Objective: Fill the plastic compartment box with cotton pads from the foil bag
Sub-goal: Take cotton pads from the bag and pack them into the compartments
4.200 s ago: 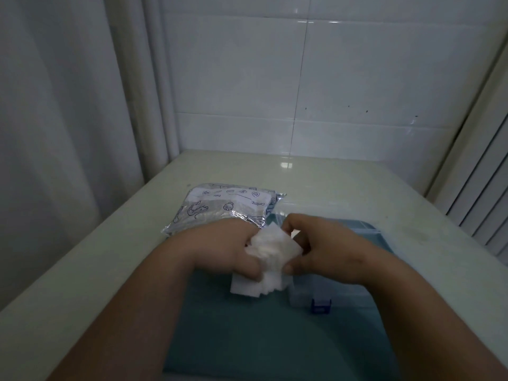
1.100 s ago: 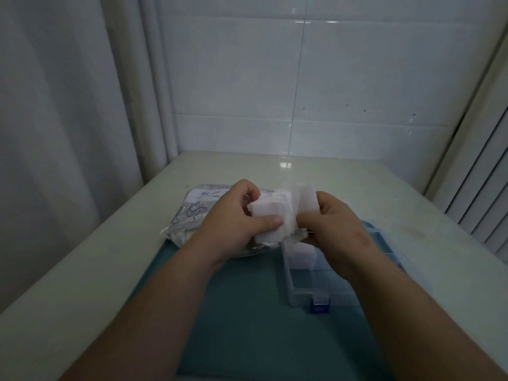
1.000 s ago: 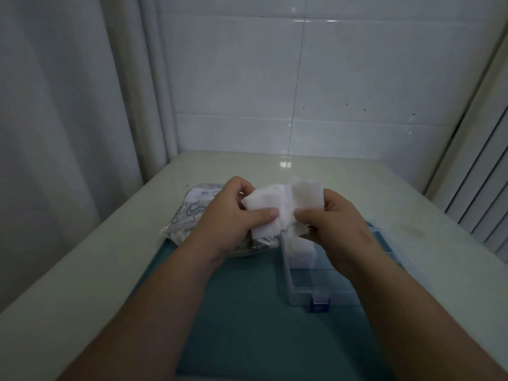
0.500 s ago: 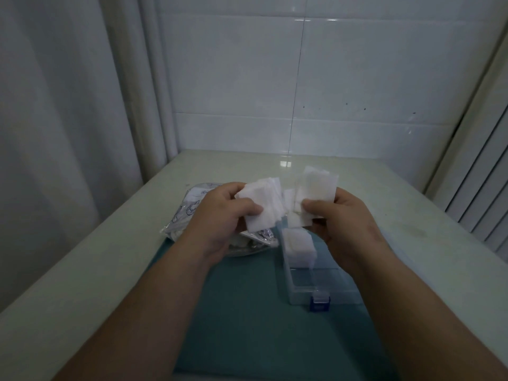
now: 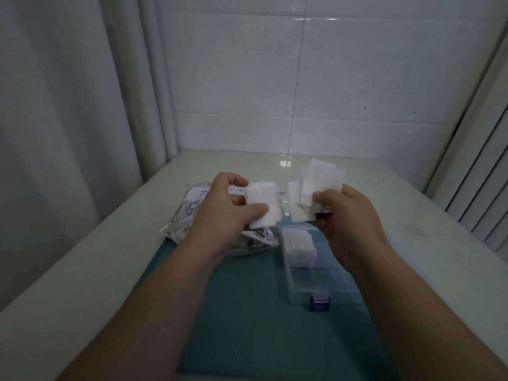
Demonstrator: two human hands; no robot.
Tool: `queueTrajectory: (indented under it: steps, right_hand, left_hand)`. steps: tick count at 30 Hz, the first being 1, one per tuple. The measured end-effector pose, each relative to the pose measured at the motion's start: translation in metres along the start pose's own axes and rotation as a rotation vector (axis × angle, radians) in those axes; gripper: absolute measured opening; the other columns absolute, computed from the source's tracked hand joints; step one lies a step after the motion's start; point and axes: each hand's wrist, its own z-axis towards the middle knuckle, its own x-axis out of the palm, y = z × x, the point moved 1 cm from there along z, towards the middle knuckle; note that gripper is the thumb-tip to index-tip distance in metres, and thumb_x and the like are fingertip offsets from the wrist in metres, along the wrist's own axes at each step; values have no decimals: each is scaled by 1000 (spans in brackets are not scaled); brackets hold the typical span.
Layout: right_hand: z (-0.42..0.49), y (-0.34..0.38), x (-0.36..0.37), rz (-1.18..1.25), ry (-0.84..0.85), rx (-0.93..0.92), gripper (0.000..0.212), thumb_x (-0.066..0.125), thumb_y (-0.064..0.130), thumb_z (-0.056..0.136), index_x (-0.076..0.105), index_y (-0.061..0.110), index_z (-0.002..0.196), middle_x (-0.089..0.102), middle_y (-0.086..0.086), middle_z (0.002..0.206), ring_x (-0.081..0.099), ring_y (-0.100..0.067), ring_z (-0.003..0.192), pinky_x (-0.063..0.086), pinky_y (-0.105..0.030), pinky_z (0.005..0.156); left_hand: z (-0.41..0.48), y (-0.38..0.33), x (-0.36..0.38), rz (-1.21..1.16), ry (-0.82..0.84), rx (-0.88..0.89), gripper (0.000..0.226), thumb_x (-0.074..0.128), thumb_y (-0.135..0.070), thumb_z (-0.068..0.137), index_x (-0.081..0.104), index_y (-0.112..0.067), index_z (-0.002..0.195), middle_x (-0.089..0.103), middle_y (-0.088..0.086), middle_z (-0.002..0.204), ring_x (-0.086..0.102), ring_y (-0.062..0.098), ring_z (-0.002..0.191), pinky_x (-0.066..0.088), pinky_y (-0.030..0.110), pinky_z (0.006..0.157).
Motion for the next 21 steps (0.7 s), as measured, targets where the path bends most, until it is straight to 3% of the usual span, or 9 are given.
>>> queueTrajectory:
  steps: [5, 7, 10, 14, 16, 21]
  right_hand:
    - [-2, 0, 3, -118, 141, -86, 26, 63, 4, 86, 68, 13, 111, 74, -7, 102, 69, -22, 87, 53, -30, 67]
    - [-3, -1, 6, -144, 192, -97, 26, 66, 6, 85, 67, 19, 108, 75, -2, 99, 71, -20, 86, 57, -30, 70]
    - [-6, -4, 8, -290, 168, -163, 25, 71, 11, 83, 63, 29, 99, 73, 8, 89, 71, -9, 81, 58, -22, 65]
    - [-6, -6, 8, -381, 99, -225, 26, 73, 16, 83, 59, 36, 92, 66, 17, 88, 68, -8, 76, 54, -16, 58]
    - [-5, -6, 7, -393, 82, -229, 26, 73, 15, 82, 58, 33, 93, 65, 15, 90, 68, -10, 77, 54, -15, 57]
    - [-5, -5, 7, -330, 72, -180, 14, 66, 14, 88, 60, 26, 93, 69, 0, 92, 70, -17, 79, 58, -23, 61]
  left_hand:
    - [-4, -1, 5, 44, 20, 13, 40, 77, -5, 78, 49, -22, 101, 74, 8, 80, 72, 24, 66, 56, 34, 57]
    - [-4, -1, 7, 72, 26, 15, 40, 77, -6, 76, 49, -23, 100, 74, 7, 77, 68, 22, 63, 50, 31, 54]
    - [-6, -2, 9, 76, 52, 5, 39, 77, -7, 76, 49, -21, 100, 74, 7, 77, 67, 22, 63, 50, 31, 54]
    - [-7, -6, 11, -75, 73, -54, 22, 63, -1, 85, 50, -14, 98, 68, 15, 83, 67, 29, 71, 51, 30, 50]
    - [-7, -7, 11, -145, 97, -69, 19, 63, -6, 87, 50, -12, 99, 68, 15, 86, 69, 29, 74, 56, 35, 55]
    - [-6, -1, 10, 18, 74, -30, 34, 71, -2, 81, 49, -20, 101, 75, 11, 83, 70, 26, 69, 52, 37, 60]
